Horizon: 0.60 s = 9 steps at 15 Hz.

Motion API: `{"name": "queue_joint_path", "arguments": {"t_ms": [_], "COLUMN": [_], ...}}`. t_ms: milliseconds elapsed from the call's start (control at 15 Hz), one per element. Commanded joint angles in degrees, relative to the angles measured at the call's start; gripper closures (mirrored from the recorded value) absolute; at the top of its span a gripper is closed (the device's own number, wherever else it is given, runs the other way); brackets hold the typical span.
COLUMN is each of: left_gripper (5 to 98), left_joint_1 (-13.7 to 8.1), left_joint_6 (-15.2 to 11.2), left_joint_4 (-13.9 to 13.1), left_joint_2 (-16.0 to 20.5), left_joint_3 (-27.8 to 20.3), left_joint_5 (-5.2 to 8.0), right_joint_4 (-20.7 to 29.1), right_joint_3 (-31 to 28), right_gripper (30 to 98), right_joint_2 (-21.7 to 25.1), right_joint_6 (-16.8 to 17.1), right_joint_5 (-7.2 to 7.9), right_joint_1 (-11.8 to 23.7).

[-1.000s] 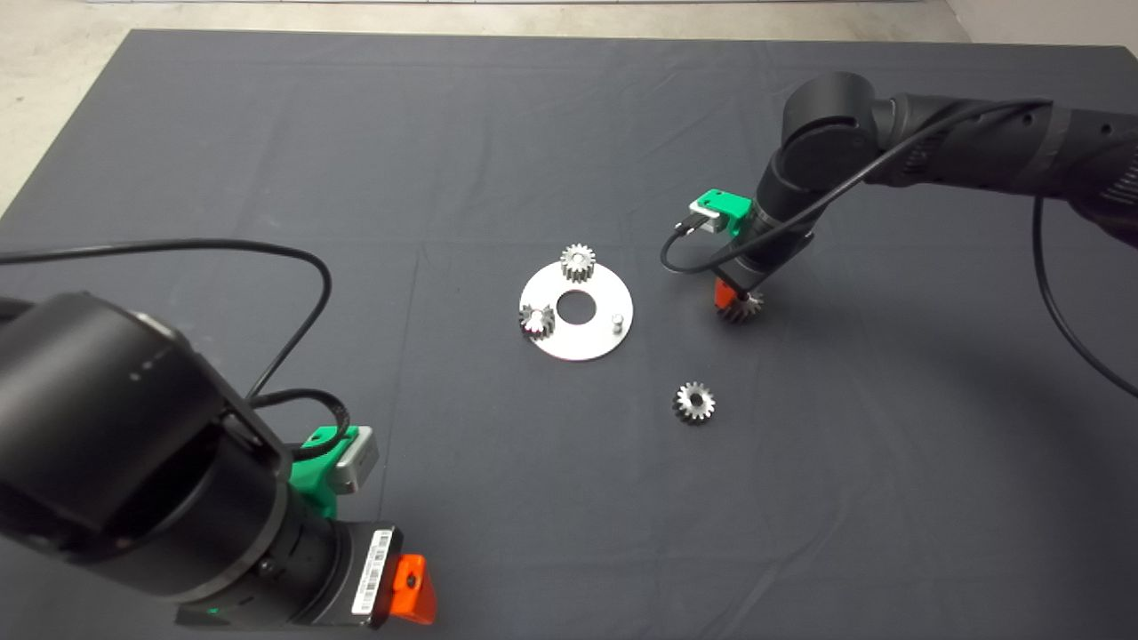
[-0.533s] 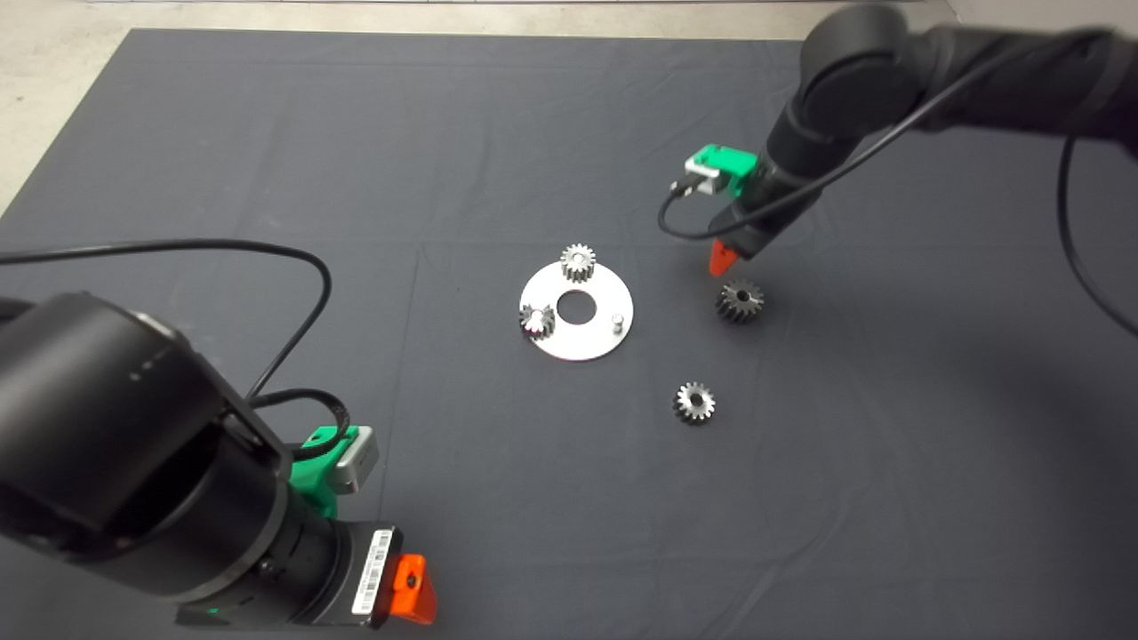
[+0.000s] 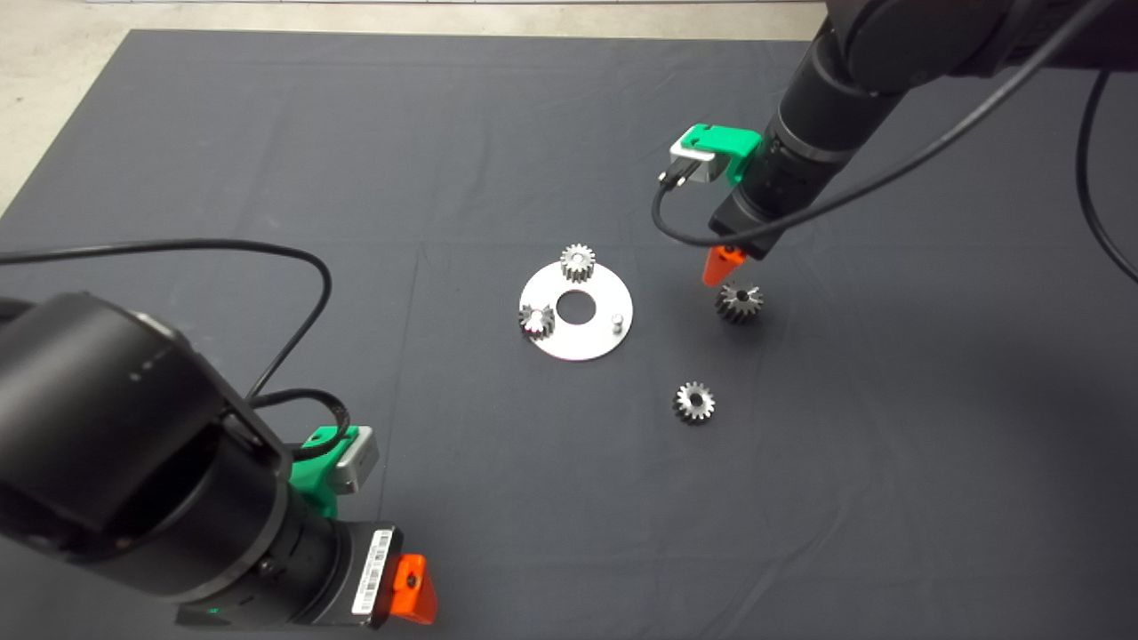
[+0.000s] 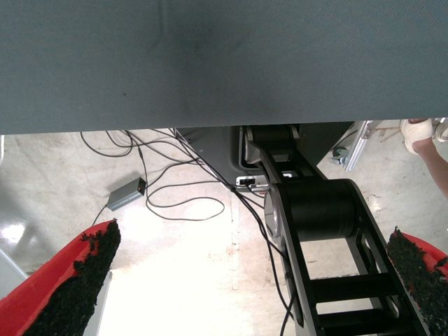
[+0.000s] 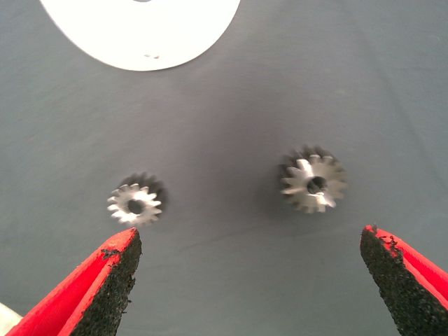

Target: Remove an incorrectly installed larger gear and replace it with the correct smaller gear

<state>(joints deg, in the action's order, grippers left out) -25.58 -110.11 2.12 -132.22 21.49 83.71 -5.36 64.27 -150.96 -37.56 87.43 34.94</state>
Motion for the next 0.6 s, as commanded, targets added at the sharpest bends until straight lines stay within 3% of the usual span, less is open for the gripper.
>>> {"name": "queue_joint_path", "arguments": {"t_ms": [0,133,267,533], "left_gripper": [5.4,5.4,5.4,5.4], "left_joint_1": [-0.62,-0.62,-0.54,-0.44], "left_joint_6": [-0.28,-0.28,-0.19,0.07], "left_joint_4": [-0.80,-0.80,-0.80,-0.80], "left_joint_2": [0.07,0.16,-0.10,-0.02], "left_joint_3": [-1.08,-1.03,-1.03,-1.03], "left_joint_5": [0.13,0.13,-0.55,-0.83], "right_joint_4": [2.38,2.24,2.03,1.76], "right_joint_3": [-6.69,-8.48,-8.57,-8.57], "right_gripper": [45.4,40.8,40.6,35.5], "right_joint_2": [0.00,-0.09,-0.27,-0.35], "right_joint_6": [-0.03,0.17,0.98,8.57], "right_joint_5": [6.00,5.82,5.82,5.91], "right_joint_1": [-0.22,-0.39,-1.35,-3.38]}}
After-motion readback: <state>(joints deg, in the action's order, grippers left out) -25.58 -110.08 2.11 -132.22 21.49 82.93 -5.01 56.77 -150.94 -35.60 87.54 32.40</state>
